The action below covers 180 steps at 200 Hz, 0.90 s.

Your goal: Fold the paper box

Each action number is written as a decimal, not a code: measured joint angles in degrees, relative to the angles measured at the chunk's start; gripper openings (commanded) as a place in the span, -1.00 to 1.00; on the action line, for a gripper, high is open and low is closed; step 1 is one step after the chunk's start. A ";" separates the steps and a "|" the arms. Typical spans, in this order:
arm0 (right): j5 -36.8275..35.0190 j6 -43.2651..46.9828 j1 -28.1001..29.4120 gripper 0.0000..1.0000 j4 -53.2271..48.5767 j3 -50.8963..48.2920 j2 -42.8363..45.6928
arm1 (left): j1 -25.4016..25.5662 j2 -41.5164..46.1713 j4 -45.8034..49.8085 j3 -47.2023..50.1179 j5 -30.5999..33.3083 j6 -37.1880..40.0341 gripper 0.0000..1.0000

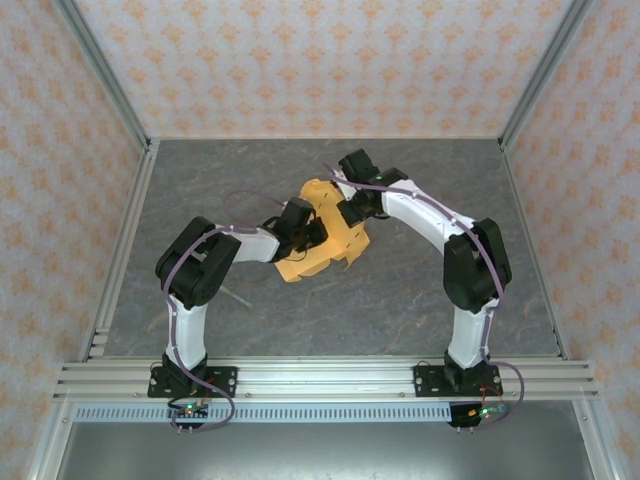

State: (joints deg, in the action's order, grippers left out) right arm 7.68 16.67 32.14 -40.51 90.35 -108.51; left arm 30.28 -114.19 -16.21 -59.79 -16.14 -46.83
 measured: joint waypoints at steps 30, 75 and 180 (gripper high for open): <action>-2.73 -1.31 3.15 -1.00 -2.38 3.48 -1.38 | 0.22 -0.24 -2.49 0.87 0.98 -1.51 -0.96; -5.20 -2.36 6.40 -1.00 -3.78 6.82 -3.54 | 0.48 -0.46 -5.95 2.14 2.10 -3.19 -0.97; -11.19 -1.90 7.08 -1.00 -3.65 6.78 -3.96 | 0.48 -0.20 -8.70 3.74 2.38 -4.31 -0.90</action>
State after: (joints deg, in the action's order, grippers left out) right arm -3.51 14.76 39.22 -44.16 97.12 -112.46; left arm 30.76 -114.39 -24.91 -56.05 -13.76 -51.13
